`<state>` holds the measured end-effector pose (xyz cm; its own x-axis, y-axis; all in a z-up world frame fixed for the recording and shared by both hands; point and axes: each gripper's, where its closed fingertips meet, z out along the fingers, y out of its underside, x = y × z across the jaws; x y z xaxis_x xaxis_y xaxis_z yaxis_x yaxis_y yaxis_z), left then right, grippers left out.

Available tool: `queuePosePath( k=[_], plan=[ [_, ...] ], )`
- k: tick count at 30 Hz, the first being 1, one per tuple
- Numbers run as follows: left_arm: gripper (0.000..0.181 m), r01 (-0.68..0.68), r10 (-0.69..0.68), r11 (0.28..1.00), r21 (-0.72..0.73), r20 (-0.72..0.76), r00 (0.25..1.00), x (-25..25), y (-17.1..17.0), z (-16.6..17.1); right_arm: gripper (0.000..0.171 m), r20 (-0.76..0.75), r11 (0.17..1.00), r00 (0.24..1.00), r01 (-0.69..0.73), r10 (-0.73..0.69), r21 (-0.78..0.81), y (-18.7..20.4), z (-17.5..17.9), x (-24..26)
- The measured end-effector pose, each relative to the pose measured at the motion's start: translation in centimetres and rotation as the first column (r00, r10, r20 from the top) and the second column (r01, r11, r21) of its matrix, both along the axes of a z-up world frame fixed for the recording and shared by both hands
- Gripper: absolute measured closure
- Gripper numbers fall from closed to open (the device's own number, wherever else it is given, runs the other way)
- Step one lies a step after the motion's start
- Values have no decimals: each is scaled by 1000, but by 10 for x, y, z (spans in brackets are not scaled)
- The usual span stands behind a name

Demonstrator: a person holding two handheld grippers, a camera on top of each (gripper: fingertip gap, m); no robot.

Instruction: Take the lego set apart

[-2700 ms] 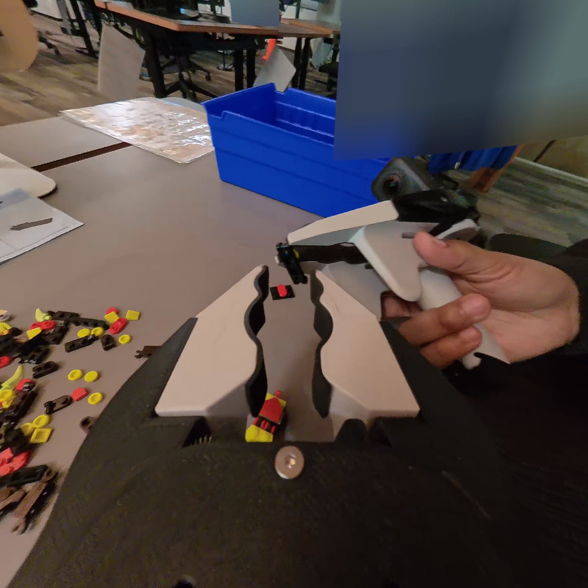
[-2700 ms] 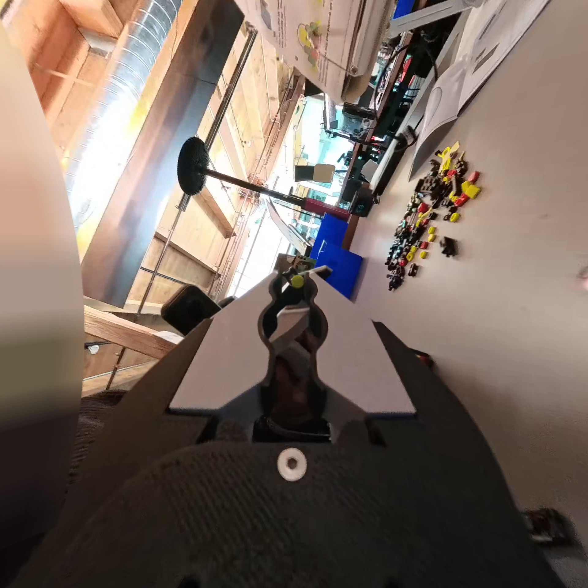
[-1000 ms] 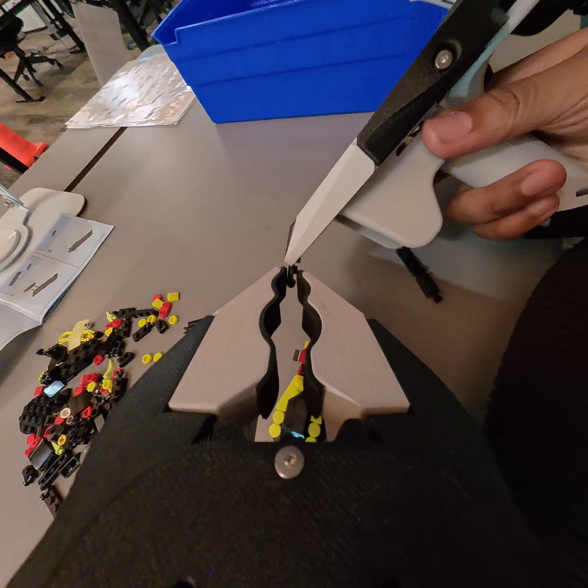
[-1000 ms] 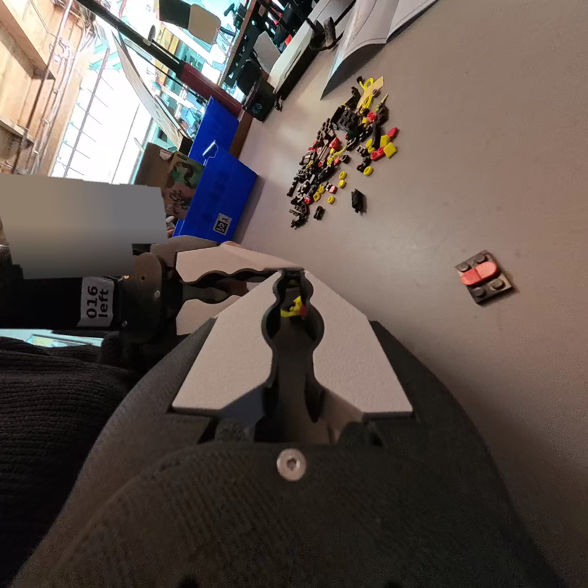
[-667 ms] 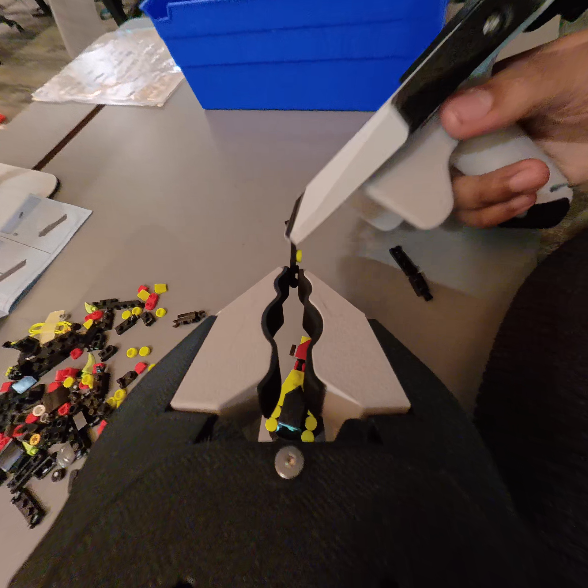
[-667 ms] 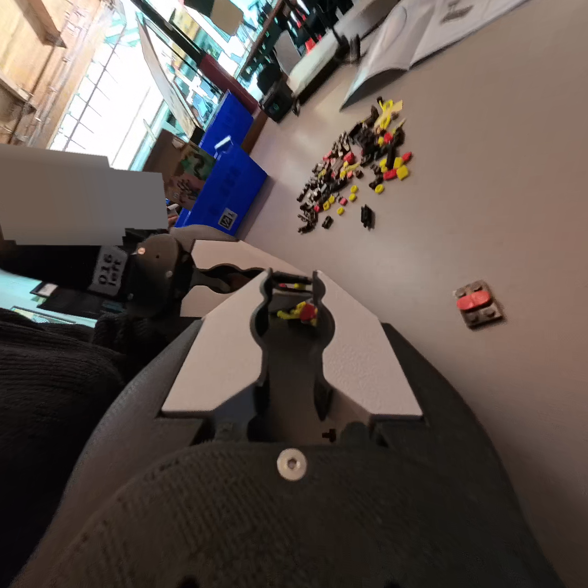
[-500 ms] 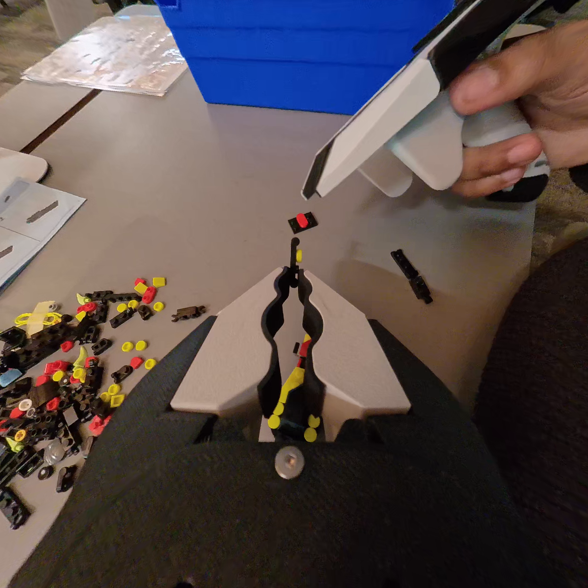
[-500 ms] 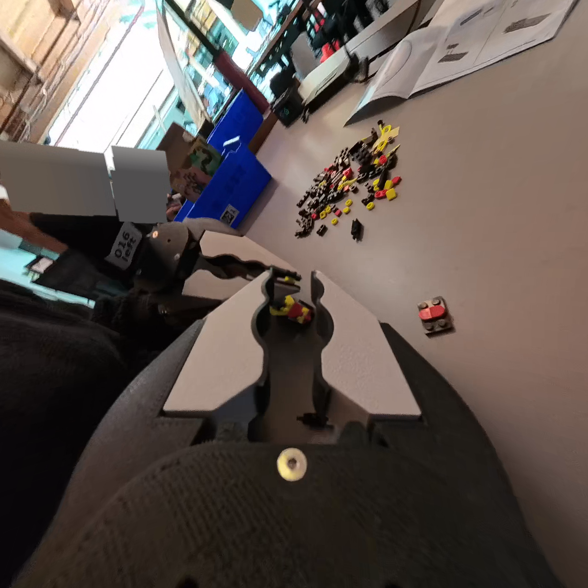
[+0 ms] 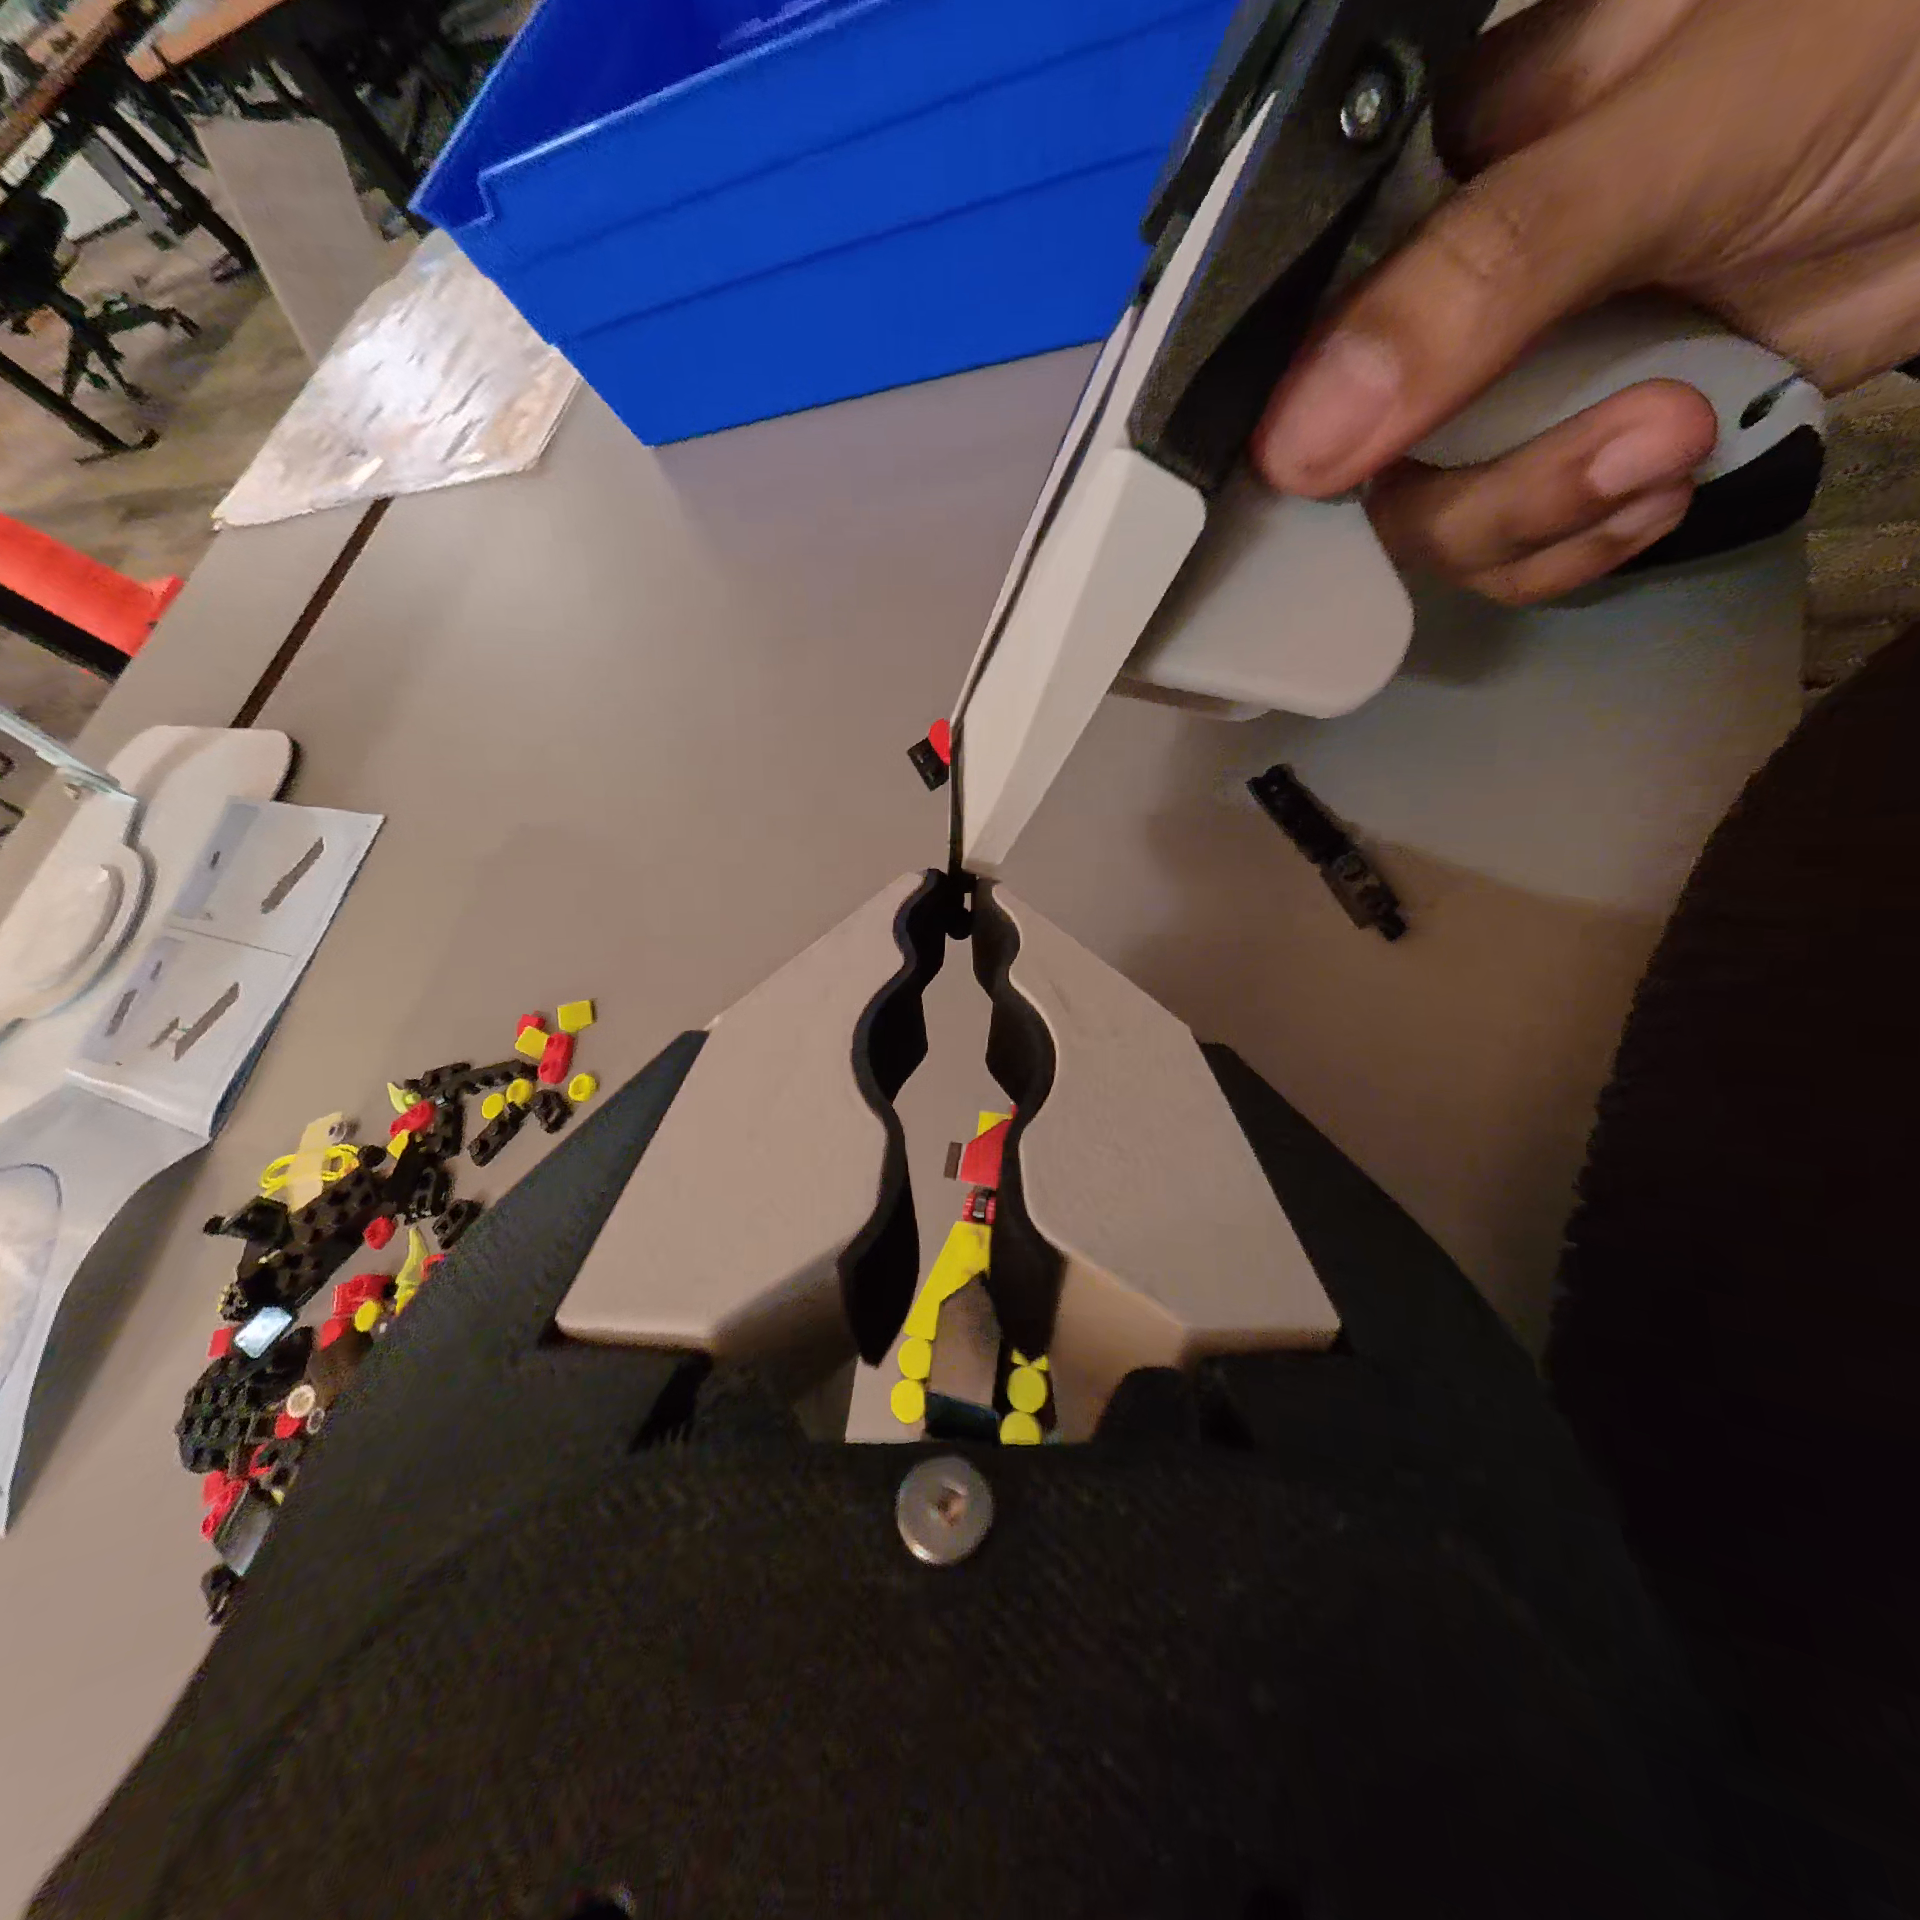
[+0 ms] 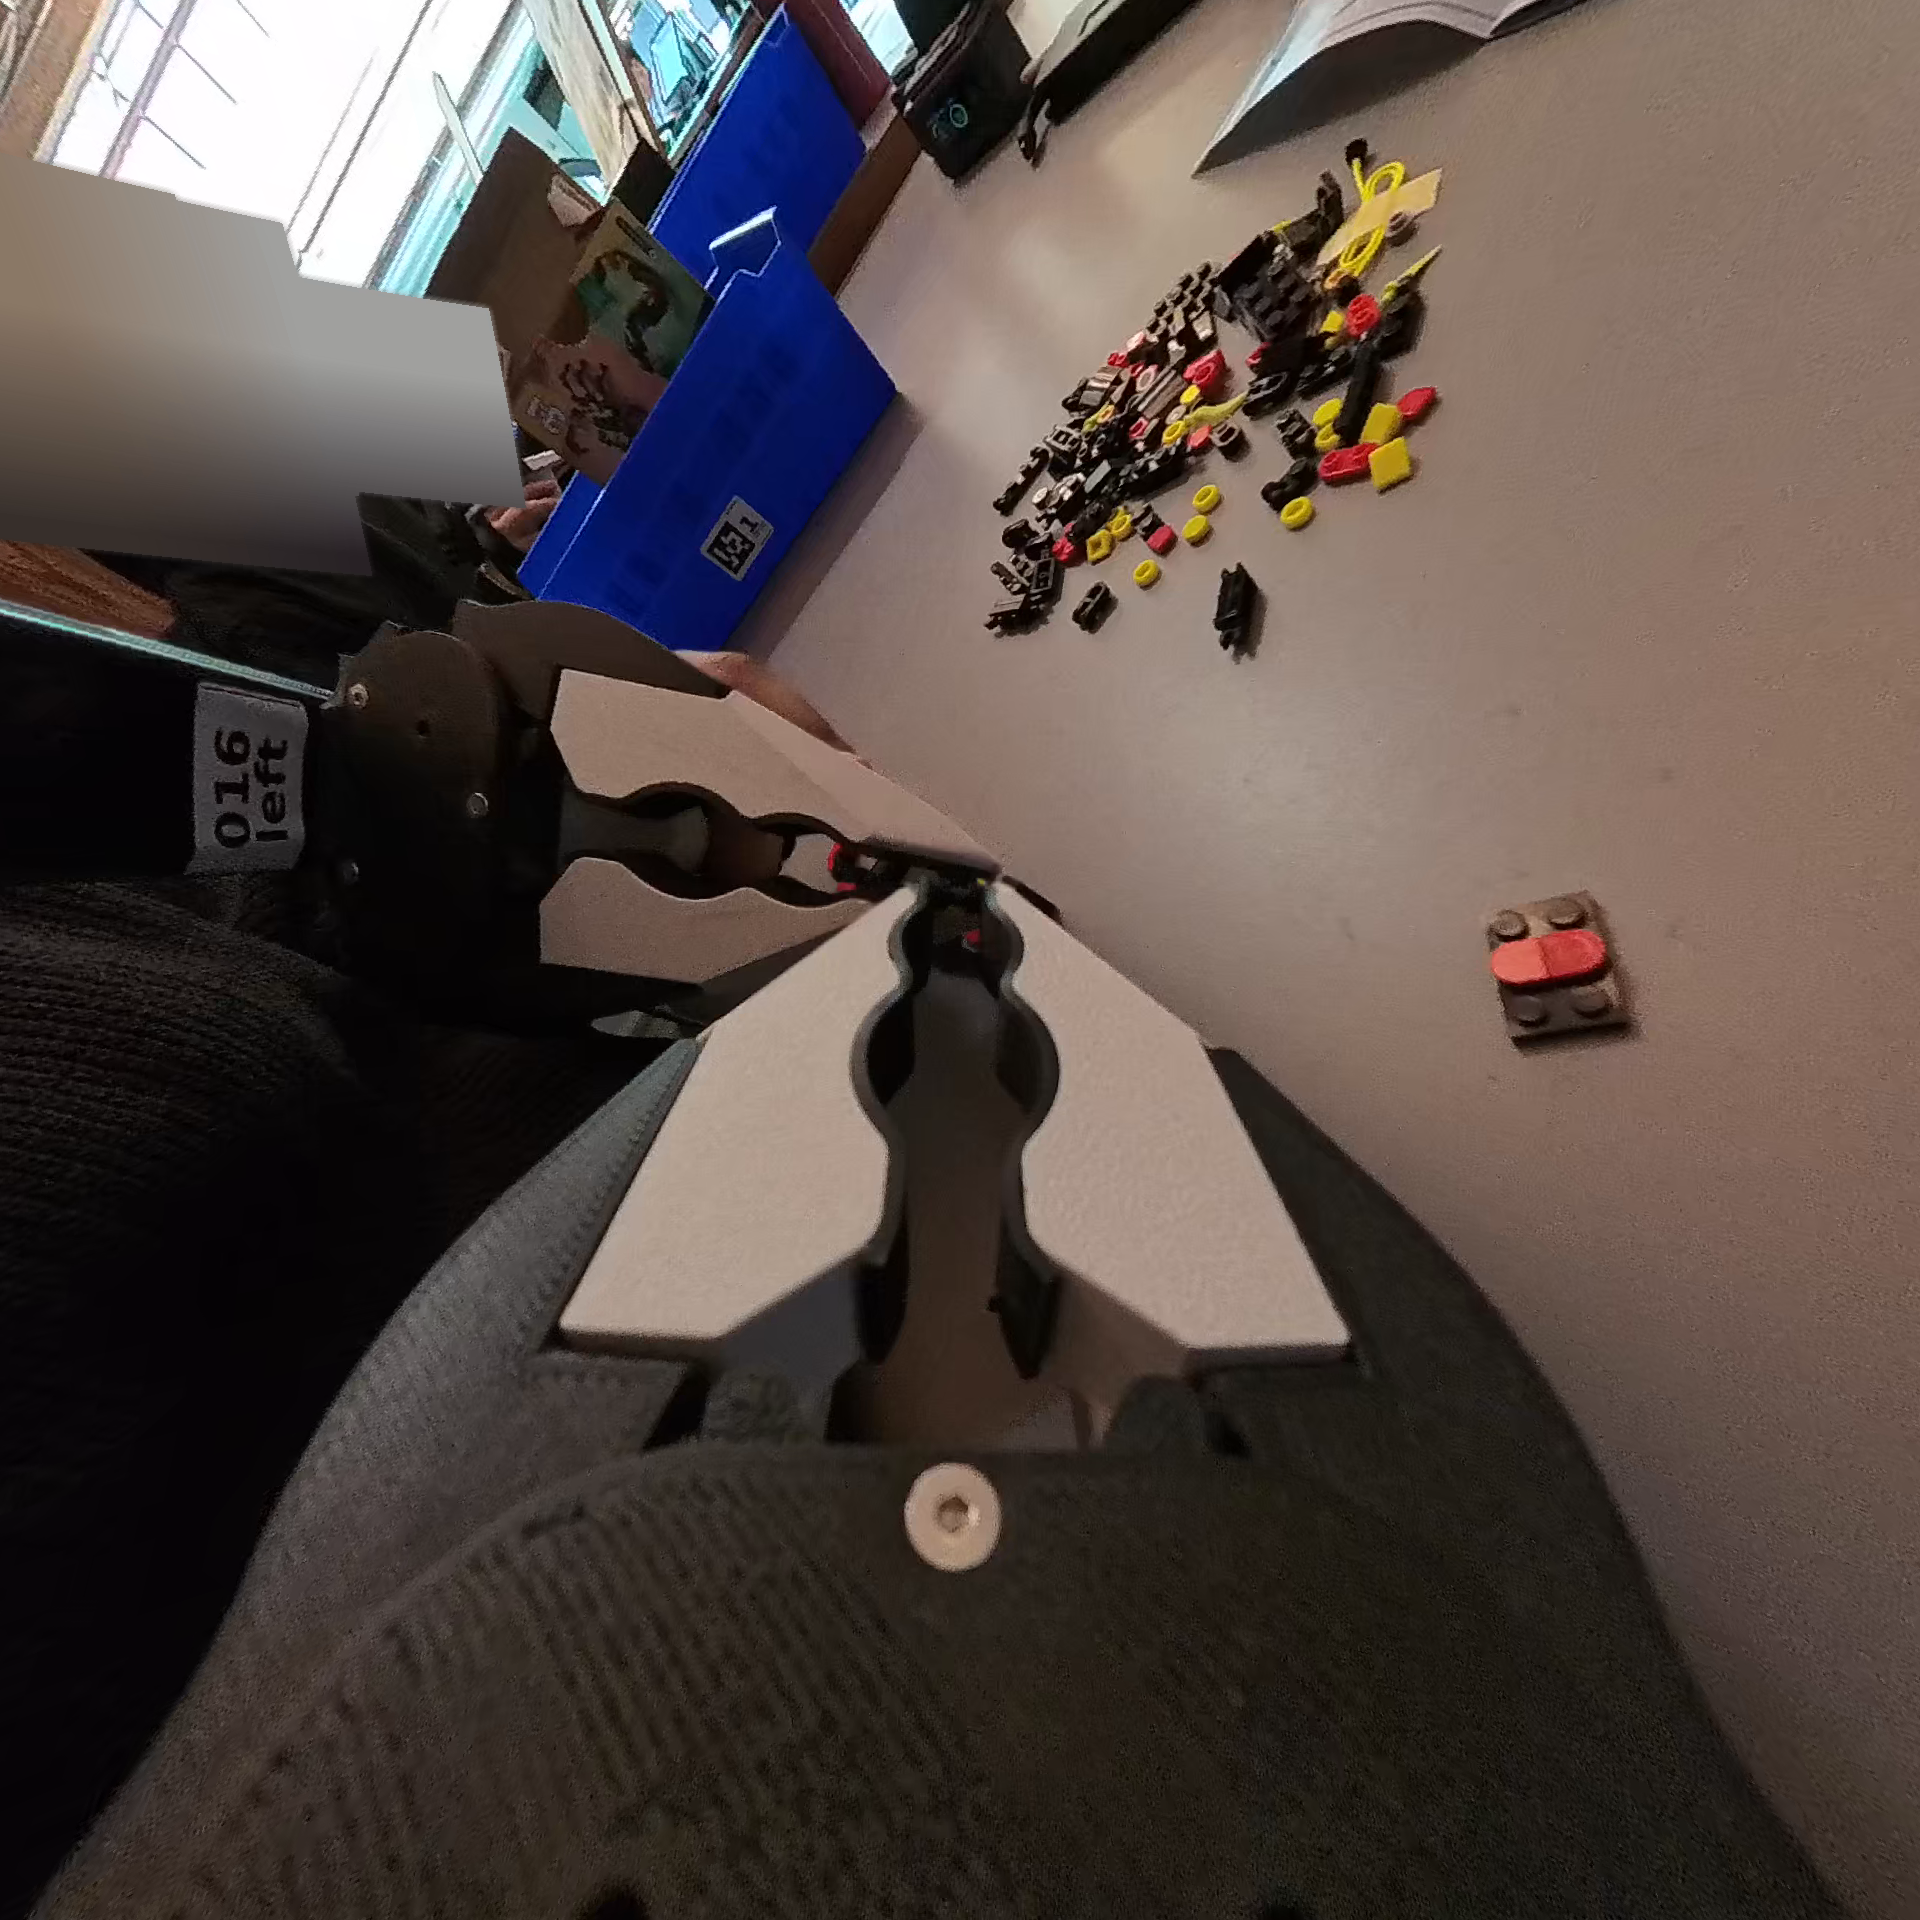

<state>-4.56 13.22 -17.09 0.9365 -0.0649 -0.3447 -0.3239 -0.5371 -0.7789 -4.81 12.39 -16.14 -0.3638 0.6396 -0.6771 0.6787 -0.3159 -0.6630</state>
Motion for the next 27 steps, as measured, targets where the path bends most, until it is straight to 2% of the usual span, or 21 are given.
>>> queuePosePath(
  k=[8, 13, 18, 19, 21, 24, 27],
  plan=[
    [180, -31, 31, 999, 31, -18, 999, -3, 0, 9, 163, -7, 999, 1000, -17, 17, 45, -1, 8, 1],
    [179, -50, 54, 997, 55, -73, 996, -6, 0, 15, 164, -30, 965, 996, -75, 85, 250, -1, 2, 5],
    [181, -93, 97, 990, 102, -40, 994, -19, -3, 26, 165, -9, 897, 994, -96, 111, 431, 1, -18, 10],
    [181, -101, 104, 990, 103, -22, 994, -24, -5, 28, 165, -18, 905, 994, -87, 104, 417, 2, -17, 10],
    [181, -106, 104, 991, 85, 31, 994, -30, -8, 23, 165, -49, 956, 995, -66, 84, 286, -1, 0, 7],
    [181, -113, 104, 991, 65, 137, 985, -29, -10, 15, 165, -72, 945, 995, -38, 65, 325, 7, 0, 4],
    [181, -148, 124, 985, 87, 233, 965, -36, -10, 18, 165, -66, 955, 995, -54, 76, 293, 5, -3, 4]
  ],
)
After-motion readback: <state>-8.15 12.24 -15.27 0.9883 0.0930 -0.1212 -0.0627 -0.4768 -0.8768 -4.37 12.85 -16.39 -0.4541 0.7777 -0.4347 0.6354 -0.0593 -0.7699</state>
